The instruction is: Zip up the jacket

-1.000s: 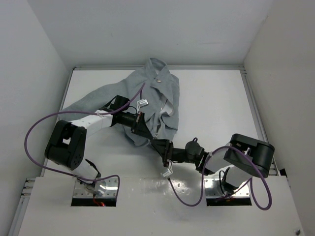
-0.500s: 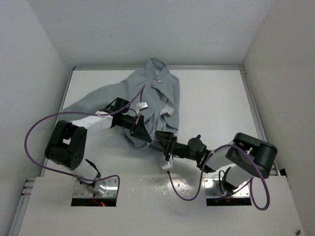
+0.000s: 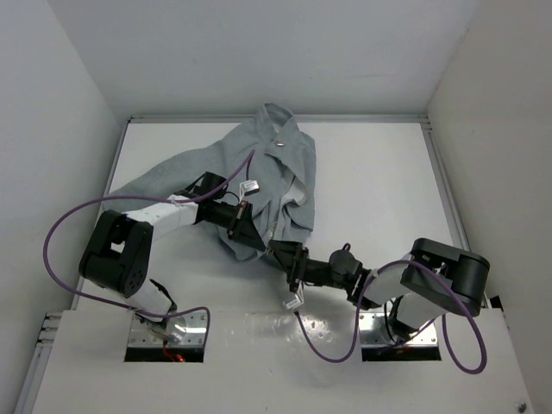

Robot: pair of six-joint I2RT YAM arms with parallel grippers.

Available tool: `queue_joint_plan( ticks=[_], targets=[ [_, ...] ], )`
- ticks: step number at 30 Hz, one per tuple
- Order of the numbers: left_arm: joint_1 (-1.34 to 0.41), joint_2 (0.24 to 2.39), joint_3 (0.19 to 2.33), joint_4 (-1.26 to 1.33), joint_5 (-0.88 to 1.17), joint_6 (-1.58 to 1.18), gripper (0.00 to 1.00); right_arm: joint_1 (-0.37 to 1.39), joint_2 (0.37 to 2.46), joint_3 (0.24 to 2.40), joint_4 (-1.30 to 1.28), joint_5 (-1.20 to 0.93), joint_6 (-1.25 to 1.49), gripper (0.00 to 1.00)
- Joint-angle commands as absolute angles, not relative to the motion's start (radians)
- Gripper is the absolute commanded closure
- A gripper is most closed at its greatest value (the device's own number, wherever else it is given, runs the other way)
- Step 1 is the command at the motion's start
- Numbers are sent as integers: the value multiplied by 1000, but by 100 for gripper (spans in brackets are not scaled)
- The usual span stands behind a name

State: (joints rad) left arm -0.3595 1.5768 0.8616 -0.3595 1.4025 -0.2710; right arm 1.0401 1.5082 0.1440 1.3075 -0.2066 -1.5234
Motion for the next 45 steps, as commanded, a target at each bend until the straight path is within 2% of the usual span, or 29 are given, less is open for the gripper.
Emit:
queue_joint_plan(
  ticks=[1, 9, 17, 22, 25, 27, 31, 36, 41, 45],
  targets=[
    [-371, 1577, 868, -376, 1476, -265, 100, 1055, 1482, 153, 1447, -189, -1508, 45],
    [-371, 1577, 868, -376, 1466, -256, 100, 1086, 1471, 172, 1447, -183, -1514, 53],
    [-371, 1586, 868, -376, 1466, -256, 100, 1109, 1456, 164, 1447, -183, -1520, 53],
    [-371, 1595, 877, -376, 1466, -256, 100, 1120, 1445, 163, 1445, -181, -1522, 66],
    [-371, 1604, 877, -376, 1466, -256, 100, 1120, 1443, 163, 1450, -176, -1516, 82],
    [-371, 1605, 877, -376, 1466, -256, 100, 1118, 1439, 152, 1447, -175, -1516, 86],
    [-371, 1605, 877, -376, 1466, -256, 100, 1121, 1427, 143, 1447, -173, -1511, 91],
    [-371, 1614, 887, -376, 1448, -247, 100, 1152, 1404, 150, 1447, -131, -1447, 93],
    [-390, 1589, 887, -376, 1417, -218, 100, 1189, 1378, 130, 1448, -8, -1343, 100],
    [-409, 1568, 877, -376, 1394, -207, 100, 1189, 1377, 117, 1443, 58, -1275, 100]
  ],
)
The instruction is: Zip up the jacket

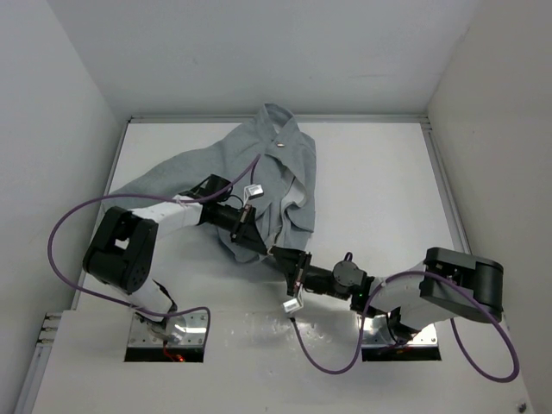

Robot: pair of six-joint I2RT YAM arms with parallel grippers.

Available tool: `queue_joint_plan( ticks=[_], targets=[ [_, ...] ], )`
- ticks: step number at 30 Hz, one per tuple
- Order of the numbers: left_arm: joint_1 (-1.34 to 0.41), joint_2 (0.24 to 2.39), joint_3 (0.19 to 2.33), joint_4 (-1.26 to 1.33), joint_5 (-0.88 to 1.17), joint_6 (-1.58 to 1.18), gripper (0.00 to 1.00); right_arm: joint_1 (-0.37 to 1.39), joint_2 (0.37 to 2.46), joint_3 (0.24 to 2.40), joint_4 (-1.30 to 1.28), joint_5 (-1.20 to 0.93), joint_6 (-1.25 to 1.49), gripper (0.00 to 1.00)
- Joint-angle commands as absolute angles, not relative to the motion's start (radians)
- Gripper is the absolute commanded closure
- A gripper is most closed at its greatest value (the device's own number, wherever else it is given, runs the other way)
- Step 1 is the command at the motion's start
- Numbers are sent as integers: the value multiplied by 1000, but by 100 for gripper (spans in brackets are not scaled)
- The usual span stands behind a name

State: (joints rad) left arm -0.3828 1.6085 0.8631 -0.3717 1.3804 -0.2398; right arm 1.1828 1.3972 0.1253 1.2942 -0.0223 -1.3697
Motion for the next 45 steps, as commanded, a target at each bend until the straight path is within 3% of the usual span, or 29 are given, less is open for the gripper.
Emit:
queue_joint_plan(
  ticks=[1, 12, 16, 20, 27, 34, 36, 37, 39, 43, 45],
  targets=[
    [-423, 1568, 877, -376, 1384, -196, 100, 1189, 1374, 115, 1439, 89, -1263, 100],
    [-492, 1536, 877, -376, 1321, -152, 100, 1190, 1339, 187, 1330, 314, -1031, 100],
    [-502, 1526, 877, -376, 1298, -143, 100, 1160, 1243, 248, 1040, 364, -822, 100],
    [-502, 1490, 867, -376, 1246, -130, 100, 1028, 1031, 391, 470, 174, -458, 100],
    [-511, 1304, 796, -367, 898, -108, 100, 825, 1020, 520, 205, 22, -7, 100],
    [-523, 1230, 765, -418, 535, -65, 99, 649, 1117, 632, 124, -271, 314, 100],
    [-502, 1230, 779, -442, 470, -45, 87, 618, 1170, 672, 127, -365, 400, 100],
    [-471, 1201, 779, -457, 526, -23, 72, 612, 1195, 681, 132, -421, 449, 100],
    [-462, 1157, 779, -457, 577, 23, 62, 601, 1227, 712, 158, -452, 508, 100],
    [-462, 1022, 776, -408, 636, 35, 19, 609, 1313, 750, 216, -489, 603, 100],
    [-501, 1006, 776, -394, 637, 17, 11, 623, 1325, 753, 238, -485, 630, 100]
  ],
)
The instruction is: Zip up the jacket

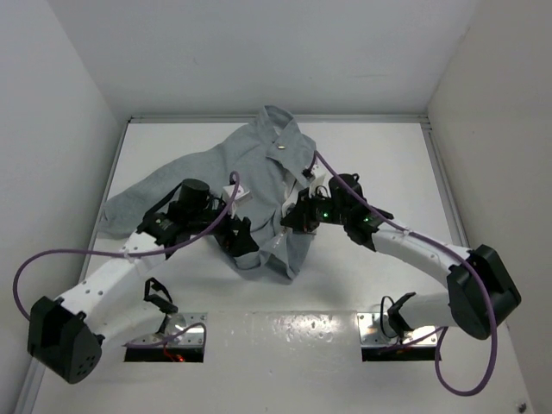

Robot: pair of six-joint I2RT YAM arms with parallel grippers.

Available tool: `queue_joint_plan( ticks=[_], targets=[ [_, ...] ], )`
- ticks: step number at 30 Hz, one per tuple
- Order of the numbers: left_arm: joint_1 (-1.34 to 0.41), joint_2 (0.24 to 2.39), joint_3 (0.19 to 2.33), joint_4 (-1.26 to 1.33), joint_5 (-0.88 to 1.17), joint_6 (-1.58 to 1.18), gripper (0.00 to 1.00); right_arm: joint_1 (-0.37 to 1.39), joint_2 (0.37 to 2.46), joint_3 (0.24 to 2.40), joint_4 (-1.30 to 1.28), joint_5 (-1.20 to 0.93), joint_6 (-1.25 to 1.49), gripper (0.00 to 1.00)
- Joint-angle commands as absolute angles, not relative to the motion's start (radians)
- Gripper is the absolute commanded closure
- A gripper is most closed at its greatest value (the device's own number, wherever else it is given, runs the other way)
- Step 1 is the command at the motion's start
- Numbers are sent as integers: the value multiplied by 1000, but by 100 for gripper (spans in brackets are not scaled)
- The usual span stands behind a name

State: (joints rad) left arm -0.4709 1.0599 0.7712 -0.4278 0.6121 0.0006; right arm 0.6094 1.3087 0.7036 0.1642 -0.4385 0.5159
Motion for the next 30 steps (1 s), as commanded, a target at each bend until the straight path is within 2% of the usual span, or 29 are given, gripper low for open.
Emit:
queue_joint_plan(
  ticks=[1, 3, 10, 14, 21, 24, 25, 26, 28, 30],
  targets=[
    [-512, 1006, 790, -385, 637, -17, 11, 632, 1333, 761, 242, -482, 638, 100],
    [-524, 1034, 819, -374, 603, -73, 3, 634, 1350, 765, 252, -485, 673, 100],
    [-638, 1160, 860, -341, 474, -173, 2, 646, 1365, 778, 241, -476, 747, 100],
    [-676, 1232, 894, -330, 419, -207, 10, 638, 1358, 772, 218, -468, 759, 100],
    [-707, 1302, 916, -287, 335, -244, 18, 624, 1354, 772, 218, -477, 801, 100],
    [-707, 1336, 928, -287, 334, -244, 41, 614, 1358, 772, 222, -476, 830, 100],
    [-707, 1336, 928, -296, 334, -227, 65, 615, 1361, 773, 216, -471, 836, 100],
    [-707, 1336, 949, -308, 348, -210, 79, 614, 1364, 778, 212, -466, 842, 100],
    [-707, 1324, 971, -384, 336, -141, 100, 591, 1376, 799, 166, -462, 848, 100],
    [-707, 1275, 980, -420, 315, -62, 100, 559, 1388, 824, 147, -453, 880, 100]
  ],
)
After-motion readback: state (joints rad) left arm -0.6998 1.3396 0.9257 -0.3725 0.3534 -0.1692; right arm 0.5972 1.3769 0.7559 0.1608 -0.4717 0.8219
